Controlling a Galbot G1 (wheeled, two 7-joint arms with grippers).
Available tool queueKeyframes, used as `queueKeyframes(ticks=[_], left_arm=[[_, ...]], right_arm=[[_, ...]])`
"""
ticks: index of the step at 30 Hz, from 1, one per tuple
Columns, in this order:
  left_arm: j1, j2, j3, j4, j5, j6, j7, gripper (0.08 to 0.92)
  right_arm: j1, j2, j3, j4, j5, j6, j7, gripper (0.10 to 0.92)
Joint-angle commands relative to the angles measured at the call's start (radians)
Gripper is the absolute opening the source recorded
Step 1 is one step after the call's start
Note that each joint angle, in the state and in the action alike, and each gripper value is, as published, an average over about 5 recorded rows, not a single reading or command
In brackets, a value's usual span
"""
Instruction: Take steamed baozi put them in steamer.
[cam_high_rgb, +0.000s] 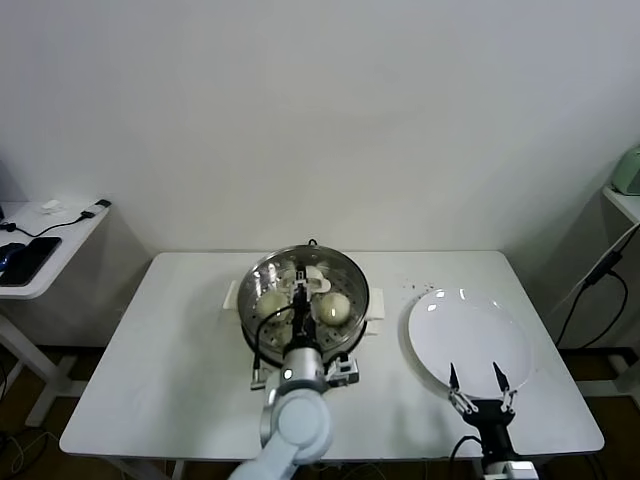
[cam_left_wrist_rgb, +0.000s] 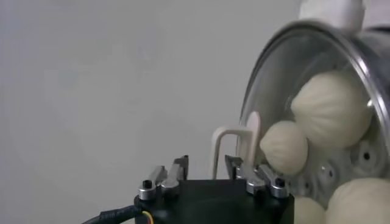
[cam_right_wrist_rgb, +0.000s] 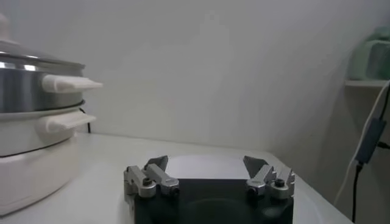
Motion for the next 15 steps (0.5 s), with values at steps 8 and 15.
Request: queueKeyframes(ticks=[8, 15], left_arm=[[0.15, 0.087, -0.118, -0.244, -0.577, -0.264, -0.199, 0.691], [0.213, 0.101, -0.439, -0.34, -1.288, -0.403, -0.336, 0.817]], right_arm=[[-0.003, -0.001, -0.013, 0.034, -0.002, -0.053, -0.007, 0.823], [-0.015, -0.019, -0.016, 0.074, 0.05, -0.031, -0.008, 0.823]])
